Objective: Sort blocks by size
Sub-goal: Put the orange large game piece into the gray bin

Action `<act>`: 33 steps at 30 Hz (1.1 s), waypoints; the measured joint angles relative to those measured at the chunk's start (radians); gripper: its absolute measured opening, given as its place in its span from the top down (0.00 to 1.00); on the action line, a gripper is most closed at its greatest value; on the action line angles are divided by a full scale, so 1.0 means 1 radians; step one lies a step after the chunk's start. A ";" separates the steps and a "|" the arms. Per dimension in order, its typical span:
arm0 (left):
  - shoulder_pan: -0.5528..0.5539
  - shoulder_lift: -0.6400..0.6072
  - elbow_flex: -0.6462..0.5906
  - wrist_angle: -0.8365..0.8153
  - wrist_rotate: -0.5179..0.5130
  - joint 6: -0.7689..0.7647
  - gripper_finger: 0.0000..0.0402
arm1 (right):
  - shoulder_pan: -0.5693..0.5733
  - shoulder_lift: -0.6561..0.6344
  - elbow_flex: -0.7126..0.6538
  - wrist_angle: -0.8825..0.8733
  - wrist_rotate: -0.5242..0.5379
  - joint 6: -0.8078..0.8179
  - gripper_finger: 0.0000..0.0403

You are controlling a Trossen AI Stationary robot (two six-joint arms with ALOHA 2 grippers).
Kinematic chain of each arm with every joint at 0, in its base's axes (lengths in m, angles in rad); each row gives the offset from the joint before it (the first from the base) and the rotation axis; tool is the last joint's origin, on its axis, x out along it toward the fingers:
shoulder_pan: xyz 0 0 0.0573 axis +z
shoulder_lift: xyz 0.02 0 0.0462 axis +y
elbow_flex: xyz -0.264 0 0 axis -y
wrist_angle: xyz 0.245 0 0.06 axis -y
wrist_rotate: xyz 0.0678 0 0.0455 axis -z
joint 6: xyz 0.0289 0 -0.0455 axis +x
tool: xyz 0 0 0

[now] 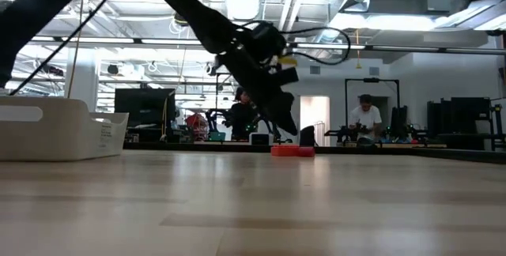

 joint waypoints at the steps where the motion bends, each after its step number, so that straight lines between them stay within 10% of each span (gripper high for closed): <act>1: 0.005 0.020 0.031 -0.029 -0.026 -0.004 0.37 | -0.018 0.000 -0.014 0.032 0.010 -0.040 0.59; 15: 0.078 0.260 0.418 -0.450 0.004 -0.042 0.37 | -0.217 0.002 -0.088 0.460 0.023 -0.569 0.59; 33: 0.070 0.251 0.445 -0.496 -0.103 0.094 0.68 | -0.226 0.001 -0.080 0.468 0.023 -0.581 0.59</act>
